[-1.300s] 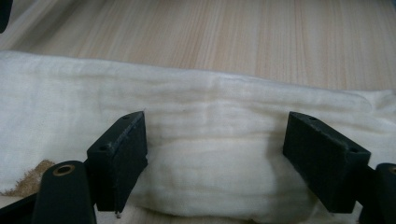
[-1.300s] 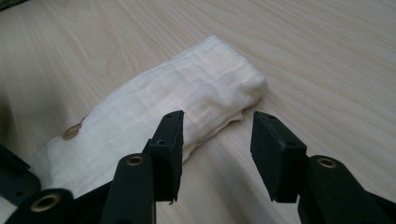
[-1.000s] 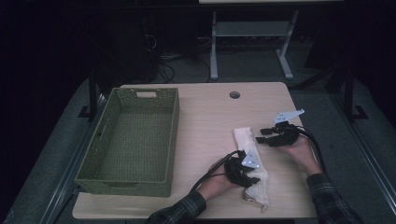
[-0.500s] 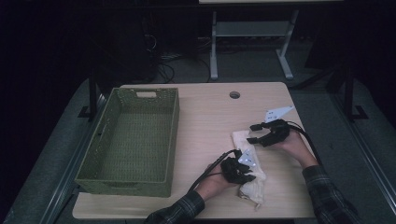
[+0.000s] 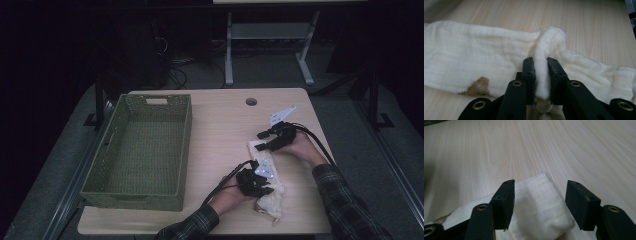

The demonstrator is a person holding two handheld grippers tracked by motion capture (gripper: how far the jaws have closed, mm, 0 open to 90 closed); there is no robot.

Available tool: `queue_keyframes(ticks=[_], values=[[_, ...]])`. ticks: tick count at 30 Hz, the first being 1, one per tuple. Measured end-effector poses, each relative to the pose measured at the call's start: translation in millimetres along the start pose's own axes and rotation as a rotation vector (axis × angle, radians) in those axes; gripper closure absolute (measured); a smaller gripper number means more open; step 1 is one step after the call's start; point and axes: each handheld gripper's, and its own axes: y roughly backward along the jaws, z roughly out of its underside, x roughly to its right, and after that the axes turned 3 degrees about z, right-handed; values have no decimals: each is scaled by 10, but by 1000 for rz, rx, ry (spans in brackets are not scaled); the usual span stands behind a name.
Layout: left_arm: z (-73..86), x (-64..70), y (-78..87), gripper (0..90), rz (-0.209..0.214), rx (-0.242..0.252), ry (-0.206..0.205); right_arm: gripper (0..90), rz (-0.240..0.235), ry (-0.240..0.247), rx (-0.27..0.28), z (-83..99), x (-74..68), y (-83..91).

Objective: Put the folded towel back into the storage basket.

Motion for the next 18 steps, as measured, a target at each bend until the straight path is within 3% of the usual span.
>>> queue_keyframes(ticks=[2,6,15,18], values=[[1,-4,3,773,3,-3,0,407,2,17,-15,16,29,-45],[4,-9,0,773,7,2,8,409,-18,-3,-33,61,59,-105],[0,-18,6,773,14,-2,22,386,-4,42,-46,41,75,-182],[1,-20,6,773,14,-2,23,442,15,76,-49,51,47,-173]])
